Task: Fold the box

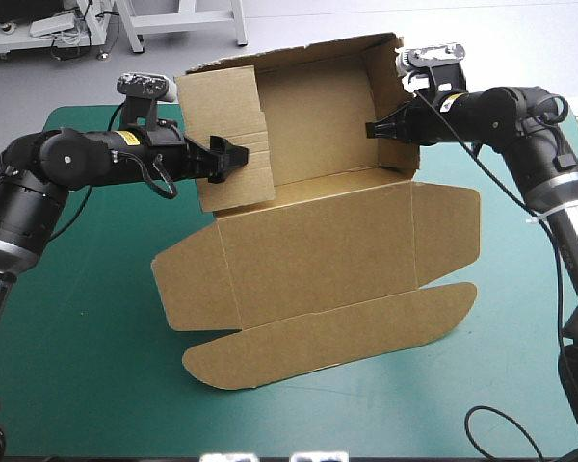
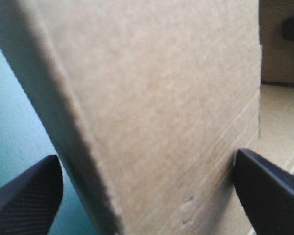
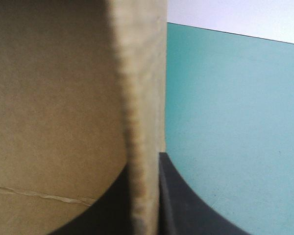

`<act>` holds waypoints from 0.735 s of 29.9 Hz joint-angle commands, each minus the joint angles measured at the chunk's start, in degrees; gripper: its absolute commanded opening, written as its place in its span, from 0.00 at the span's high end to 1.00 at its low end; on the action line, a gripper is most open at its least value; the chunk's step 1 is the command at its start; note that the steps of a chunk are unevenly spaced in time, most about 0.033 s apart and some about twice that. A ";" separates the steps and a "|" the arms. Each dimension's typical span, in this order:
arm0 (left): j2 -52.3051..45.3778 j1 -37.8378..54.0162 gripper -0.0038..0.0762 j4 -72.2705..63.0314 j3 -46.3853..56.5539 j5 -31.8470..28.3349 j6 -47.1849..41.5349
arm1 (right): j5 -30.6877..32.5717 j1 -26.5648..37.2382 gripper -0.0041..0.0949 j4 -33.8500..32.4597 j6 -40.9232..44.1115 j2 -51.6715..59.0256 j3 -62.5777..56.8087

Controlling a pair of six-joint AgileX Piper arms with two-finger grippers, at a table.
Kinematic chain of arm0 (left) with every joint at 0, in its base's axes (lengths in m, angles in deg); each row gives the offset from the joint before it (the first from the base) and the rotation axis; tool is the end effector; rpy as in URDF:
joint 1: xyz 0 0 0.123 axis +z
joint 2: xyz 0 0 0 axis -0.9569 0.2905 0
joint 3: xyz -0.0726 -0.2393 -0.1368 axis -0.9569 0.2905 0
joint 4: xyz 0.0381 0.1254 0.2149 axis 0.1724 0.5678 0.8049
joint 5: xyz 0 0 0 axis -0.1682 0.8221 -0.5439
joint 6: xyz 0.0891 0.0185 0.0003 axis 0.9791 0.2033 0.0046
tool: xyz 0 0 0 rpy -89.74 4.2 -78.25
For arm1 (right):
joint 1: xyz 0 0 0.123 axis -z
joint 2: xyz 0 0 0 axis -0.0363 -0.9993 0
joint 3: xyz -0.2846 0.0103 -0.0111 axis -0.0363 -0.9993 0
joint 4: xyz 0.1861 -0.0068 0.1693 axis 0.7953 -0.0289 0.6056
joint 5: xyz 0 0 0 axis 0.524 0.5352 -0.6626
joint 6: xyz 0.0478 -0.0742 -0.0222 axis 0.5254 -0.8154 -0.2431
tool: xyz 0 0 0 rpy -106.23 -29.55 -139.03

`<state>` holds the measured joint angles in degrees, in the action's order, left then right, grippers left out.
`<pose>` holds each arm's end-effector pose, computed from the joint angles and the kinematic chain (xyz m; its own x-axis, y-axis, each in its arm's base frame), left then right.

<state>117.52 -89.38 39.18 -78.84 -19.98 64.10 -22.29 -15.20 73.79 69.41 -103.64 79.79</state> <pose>0.2787 -0.1162 0.4451 -0.6050 0.0775 -0.7925 0.4897 0.8210 -0.2935 0.3525 0.1038 0.4300 -0.5920 -0.0822 -0.8017 -0.3710 0.9109 0.1805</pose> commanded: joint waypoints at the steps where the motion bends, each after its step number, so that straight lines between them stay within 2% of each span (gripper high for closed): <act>1: -1.92 -0.37 0.17 2.98 -1.86 -5.33 -6.09 | -4.02 0.01 0.98 2.79 0.76 2.60 1.60; 3: -1.92 -0.37 0.25 4.52 -1.86 -6.48 -8.03 | -3.56 0.01 0.98 2.79 0.76 2.60 1.60; 10: -1.36 -2.61 0.64 7.22 -1.86 -9.53 -9.98 | -3.74 0.01 0.97 2.26 2.40 2.19 1.60; 12: -0.63 -4.01 0.67 8.54 -1.86 -9.56 -9.98 | -3.60 -0.40 0.97 2.26 2.81 1.61 1.60; 20: 3.21 -6.52 0.67 17.12 -1.86 -7.51 -14.52 | -3.46 -2.52 0.97 2.40 3.18 -0.15 1.60; 22: 3.82 -6.52 0.72 17.49 -1.95 -7.62 -14.63 | -3.46 -2.92 0.97 2.27 3.38 -0.67 1.60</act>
<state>122.60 -95.05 58.44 -78.89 -24.05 50.45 -22.09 -16.91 71.18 72.01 -106.64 79.74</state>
